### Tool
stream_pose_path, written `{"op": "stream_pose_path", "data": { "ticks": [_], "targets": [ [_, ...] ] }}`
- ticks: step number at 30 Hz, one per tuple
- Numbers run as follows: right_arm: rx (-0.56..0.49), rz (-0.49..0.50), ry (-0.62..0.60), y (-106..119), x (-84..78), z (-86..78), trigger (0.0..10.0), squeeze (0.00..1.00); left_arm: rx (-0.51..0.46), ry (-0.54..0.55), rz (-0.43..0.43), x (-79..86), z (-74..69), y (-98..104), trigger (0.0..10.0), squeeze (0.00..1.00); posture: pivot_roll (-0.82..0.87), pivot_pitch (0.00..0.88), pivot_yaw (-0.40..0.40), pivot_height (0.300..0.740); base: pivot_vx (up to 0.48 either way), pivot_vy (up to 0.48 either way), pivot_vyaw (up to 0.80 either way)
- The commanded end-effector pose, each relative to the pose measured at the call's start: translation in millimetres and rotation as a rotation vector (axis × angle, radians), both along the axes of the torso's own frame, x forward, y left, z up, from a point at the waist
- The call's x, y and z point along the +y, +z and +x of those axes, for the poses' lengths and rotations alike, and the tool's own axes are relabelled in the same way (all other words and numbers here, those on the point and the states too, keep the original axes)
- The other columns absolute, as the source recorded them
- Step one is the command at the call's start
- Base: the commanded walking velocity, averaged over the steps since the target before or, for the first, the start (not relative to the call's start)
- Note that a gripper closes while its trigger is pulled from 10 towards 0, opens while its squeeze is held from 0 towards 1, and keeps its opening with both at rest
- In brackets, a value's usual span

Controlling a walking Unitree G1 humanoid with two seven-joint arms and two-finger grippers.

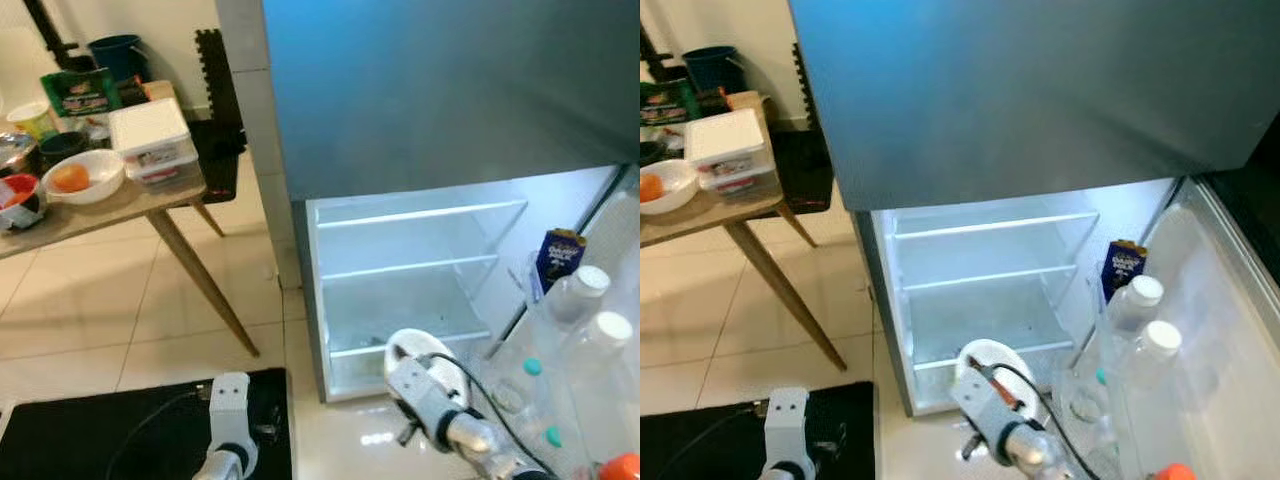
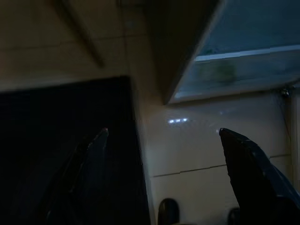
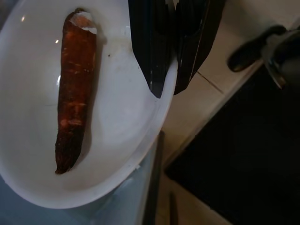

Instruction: Restocking fridge

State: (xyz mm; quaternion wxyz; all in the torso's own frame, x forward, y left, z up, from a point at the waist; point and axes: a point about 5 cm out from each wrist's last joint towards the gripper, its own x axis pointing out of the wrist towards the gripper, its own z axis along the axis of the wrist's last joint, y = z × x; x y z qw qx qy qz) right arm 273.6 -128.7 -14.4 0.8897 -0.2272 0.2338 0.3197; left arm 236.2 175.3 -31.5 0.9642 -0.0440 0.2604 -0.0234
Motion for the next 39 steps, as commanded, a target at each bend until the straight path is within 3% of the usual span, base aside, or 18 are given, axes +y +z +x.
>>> {"op": "stream_pose_path", "data": {
  "ticks": [1, 39],
  "targets": [
    [0.028, -0.011, -0.024, -6.3, -8.5, -6.5, 10.0, 0.00, 0.028, 0.000, 0.007, 2.1, -7.2, -5.6, 10.0, 0.00, 0.06, 0.094, 0.040, 0.740, 0.000, 0.000, 0.00],
    [0.029, -0.003, -0.029, -5.2, -7.8, -4.9, 10.0, 0.00, 0.029, 0.029, -0.002, 4.0, -5.6, -4.4, 10.0, 0.00, 0.07, 0.089, 0.039, 0.740, -0.007, 0.000, 0.00]
  ]
}}
